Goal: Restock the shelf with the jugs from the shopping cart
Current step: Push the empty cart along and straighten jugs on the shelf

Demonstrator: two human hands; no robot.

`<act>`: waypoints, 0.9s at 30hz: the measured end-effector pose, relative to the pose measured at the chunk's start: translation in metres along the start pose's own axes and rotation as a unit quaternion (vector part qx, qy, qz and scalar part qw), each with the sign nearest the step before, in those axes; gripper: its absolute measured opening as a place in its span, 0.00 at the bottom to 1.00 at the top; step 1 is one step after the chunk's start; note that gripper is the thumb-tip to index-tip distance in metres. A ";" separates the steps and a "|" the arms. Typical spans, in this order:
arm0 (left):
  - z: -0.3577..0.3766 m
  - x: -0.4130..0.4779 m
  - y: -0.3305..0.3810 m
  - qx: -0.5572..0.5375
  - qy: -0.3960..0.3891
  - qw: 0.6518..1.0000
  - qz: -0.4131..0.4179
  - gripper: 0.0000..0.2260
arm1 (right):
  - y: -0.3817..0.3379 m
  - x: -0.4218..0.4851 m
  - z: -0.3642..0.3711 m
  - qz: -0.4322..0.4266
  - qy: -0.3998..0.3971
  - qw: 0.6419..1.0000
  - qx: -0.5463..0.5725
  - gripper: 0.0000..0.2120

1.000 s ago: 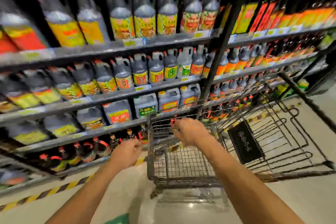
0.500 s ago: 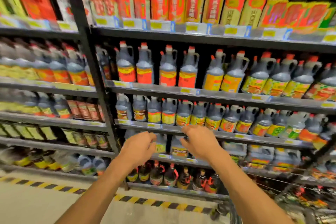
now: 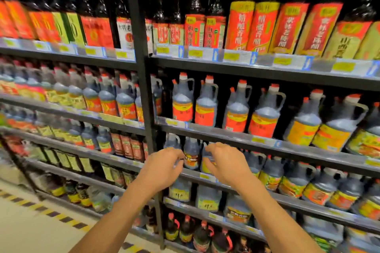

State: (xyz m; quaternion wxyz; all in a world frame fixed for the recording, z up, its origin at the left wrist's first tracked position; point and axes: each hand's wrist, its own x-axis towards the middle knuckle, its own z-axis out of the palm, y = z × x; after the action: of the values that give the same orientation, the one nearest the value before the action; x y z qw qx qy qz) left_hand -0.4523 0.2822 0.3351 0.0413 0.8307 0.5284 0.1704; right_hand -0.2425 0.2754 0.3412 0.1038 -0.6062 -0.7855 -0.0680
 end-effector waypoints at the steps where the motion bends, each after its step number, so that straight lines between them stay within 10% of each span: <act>1: -0.001 0.013 -0.004 0.007 0.005 1.000 -0.002 0.12 | 0.005 0.012 0.003 0.006 0.002 1.000 0.002 0.16; 8: 0.006 0.092 -0.033 -0.011 0.049 0.998 -0.024 0.15 | 0.033 0.079 0.028 0.073 0.097 0.985 0.120 0.23; 18: 0.033 0.169 -0.059 -0.283 0.127 0.937 -0.160 0.48 | 0.016 0.130 0.052 0.208 0.146 0.891 0.376 0.50; 27: 0.043 0.208 -0.070 -0.266 0.181 0.933 -0.161 0.48 | 0.001 0.167 0.058 0.332 0.205 0.869 0.304 0.50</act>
State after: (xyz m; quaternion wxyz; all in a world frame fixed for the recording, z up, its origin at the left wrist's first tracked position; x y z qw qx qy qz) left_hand -0.4191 0.5033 0.3268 0.1913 0.6482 0.5892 0.4429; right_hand -0.2874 0.4459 0.3256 0.4579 -0.7422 -0.4810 0.0898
